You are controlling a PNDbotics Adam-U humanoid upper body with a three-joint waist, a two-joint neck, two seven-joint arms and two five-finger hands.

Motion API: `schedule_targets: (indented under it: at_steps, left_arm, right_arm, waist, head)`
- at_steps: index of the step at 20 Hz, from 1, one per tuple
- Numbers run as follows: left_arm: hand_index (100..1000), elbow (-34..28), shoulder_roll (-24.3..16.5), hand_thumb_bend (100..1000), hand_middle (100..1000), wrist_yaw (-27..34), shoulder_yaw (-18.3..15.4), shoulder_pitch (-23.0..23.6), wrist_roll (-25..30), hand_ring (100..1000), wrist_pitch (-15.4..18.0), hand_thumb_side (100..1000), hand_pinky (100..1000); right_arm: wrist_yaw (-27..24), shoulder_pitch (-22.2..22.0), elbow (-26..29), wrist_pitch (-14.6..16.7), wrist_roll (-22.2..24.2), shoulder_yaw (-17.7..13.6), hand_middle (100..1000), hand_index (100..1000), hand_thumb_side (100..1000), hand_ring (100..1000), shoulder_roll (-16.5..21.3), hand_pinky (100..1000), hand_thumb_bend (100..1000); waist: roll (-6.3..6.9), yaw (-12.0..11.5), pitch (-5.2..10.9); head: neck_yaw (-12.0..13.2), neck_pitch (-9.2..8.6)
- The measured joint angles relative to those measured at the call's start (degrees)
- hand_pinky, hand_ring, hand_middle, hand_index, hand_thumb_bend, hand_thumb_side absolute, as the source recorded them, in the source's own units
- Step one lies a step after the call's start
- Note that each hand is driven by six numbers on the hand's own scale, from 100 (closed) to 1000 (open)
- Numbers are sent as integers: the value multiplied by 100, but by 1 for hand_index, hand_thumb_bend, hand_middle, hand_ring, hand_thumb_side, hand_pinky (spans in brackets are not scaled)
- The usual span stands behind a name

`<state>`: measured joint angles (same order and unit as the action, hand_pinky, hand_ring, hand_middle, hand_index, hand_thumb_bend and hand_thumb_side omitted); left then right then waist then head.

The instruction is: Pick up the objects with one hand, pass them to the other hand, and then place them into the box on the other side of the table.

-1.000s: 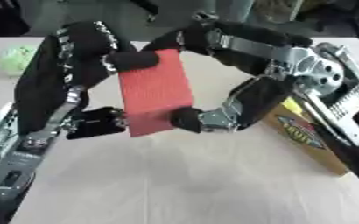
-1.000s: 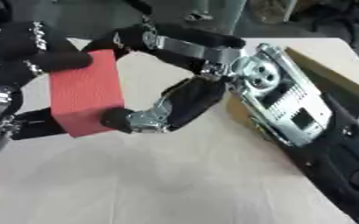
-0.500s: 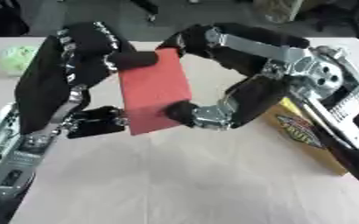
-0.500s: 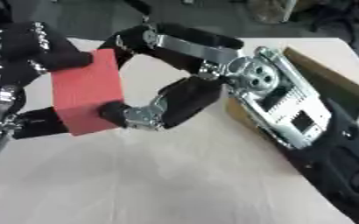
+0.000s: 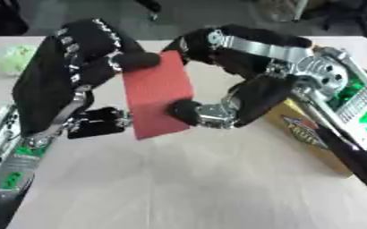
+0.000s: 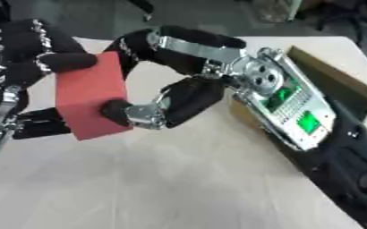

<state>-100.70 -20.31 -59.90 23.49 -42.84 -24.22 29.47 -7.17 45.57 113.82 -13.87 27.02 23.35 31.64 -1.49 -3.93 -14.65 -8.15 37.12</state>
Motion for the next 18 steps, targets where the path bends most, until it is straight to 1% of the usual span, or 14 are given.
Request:
schedule_targets:
  at_steps: [2, 4, 6, 7, 9, 12, 15, 18]
  left_arm:
    - [652, 0, 17, 757, 556, -50, 0, 2, -14, 563, -41, 100, 546]
    - [674, 0, 21, 787, 574, -94, 0, 2, -30, 580, -79, 100, 560]
    - [726, -2, 21, 859, 617, -161, 0, 3, -36, 622, -117, 100, 600]
    - [748, -4, 21, 881, 637, -206, 0, 3, -35, 641, -136, 100, 620]
    - [764, -2, 21, 899, 654, -318, -1, 8, -10, 654, -184, 100, 626]
    - [813, -1, 21, 990, 700, -477, -1, 10, 17, 696, -244, 123, 663]
    - [837, 4, 21, 1000, 721, -646, -2, 22, 36, 716, -305, 142, 689]
    - [855, 7, 21, 1000, 733, -766, -2, 37, 40, 727, -379, 132, 701]
  right_arm:
    - [-21, -4, -6, -2, 2, -3, 482, 630, 382, 713, 0, 998, 100]
    - [-32, -17, -16, -6, 5, -4, 478, 626, 377, 710, 1, 998, 100]
    - [-45, -20, -19, -11, 10, -4, 474, 622, 374, 707, 1, 997, 100]
    - [-46, -21, -20, -12, 11, -6, 472, 620, 372, 706, 2, 997, 100]
    - [-52, -23, -21, -14, 11, -30, 470, 617, 370, 704, 10, 996, 100]
    - [-65, -24, -23, -18, 7, -37, 469, 616, 366, 702, 38, 996, 100]
    - [-72, -25, -25, -35, -13, -53, 468, 615, 364, 701, 41, 996, 100]
    - [-77, -25, -25, -40, -22, -67, 467, 614, 362, 700, 43, 996, 100]
  waist:
    - [0, 0, 0]
    - [0, 1, -1]
    - [0, 1, -2]
    - [1, 1, -3]
    - [2, 1, -5]
    - [3, 2, -17]
    - [4, 3, -18]
    - [5, 4, -20]
  head:
    - [0, 0]
    - [0, 0]
    - [0, 0]
    - [0, 0]
    - [0, 0]
    - [0, 0]
    - [0, 0]
    - [-1, 0]
